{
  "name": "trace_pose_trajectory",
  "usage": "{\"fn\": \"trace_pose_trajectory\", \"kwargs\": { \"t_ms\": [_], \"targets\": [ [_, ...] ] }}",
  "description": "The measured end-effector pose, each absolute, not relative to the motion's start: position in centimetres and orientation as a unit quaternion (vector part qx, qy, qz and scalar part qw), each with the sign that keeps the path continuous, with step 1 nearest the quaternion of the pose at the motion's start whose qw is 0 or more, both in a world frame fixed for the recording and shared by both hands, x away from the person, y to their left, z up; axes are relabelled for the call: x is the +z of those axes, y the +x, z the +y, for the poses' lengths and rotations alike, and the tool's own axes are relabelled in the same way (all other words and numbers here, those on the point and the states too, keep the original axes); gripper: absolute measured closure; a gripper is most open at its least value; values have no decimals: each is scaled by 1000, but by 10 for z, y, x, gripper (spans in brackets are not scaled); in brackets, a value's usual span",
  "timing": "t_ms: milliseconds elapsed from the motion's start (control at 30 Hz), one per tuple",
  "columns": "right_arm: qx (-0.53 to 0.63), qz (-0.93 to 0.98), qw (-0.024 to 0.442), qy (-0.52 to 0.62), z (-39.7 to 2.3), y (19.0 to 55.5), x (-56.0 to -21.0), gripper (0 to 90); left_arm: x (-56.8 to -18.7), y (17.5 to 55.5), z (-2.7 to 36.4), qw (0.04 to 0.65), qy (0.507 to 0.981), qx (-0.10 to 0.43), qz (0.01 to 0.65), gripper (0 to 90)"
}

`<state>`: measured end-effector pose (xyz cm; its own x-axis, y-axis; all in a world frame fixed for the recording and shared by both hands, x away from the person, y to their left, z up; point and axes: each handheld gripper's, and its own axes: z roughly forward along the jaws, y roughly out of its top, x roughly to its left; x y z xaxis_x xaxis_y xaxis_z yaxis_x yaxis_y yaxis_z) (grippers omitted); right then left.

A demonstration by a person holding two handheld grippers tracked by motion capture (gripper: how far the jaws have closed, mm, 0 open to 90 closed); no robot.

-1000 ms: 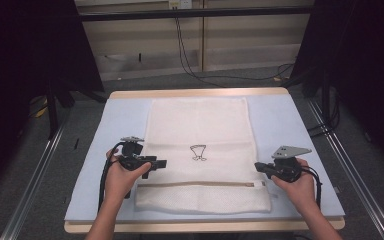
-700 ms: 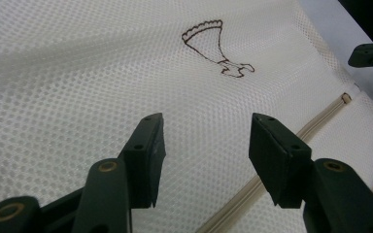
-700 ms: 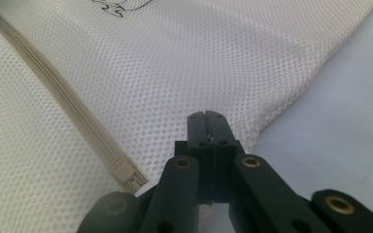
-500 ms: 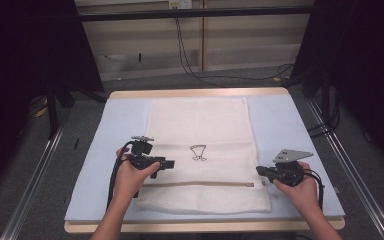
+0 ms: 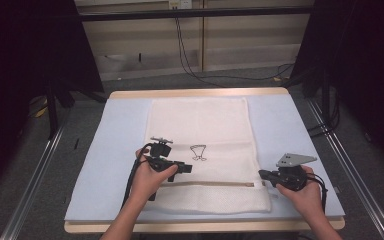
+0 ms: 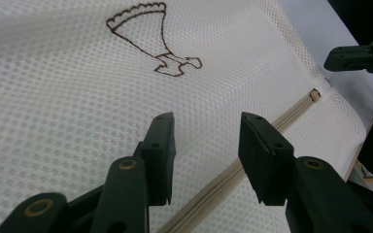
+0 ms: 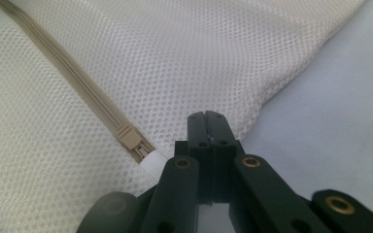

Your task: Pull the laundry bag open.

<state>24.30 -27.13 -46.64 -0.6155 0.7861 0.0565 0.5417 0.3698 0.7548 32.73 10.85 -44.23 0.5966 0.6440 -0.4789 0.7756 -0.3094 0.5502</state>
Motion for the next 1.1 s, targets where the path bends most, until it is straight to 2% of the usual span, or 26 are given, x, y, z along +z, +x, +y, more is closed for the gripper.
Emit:
{"fn": "trace_pose_trajectory", "kwargs": {
  "t_ms": [467,1100],
  "targets": [
    [362,821,165,409,-271,243,-470,899,-446,316,54,387,815,-127,412,584],
    [371,819,161,408,-274,241,-468,900,-453,312,7,377,821,-165,397,624]
  ]
}}
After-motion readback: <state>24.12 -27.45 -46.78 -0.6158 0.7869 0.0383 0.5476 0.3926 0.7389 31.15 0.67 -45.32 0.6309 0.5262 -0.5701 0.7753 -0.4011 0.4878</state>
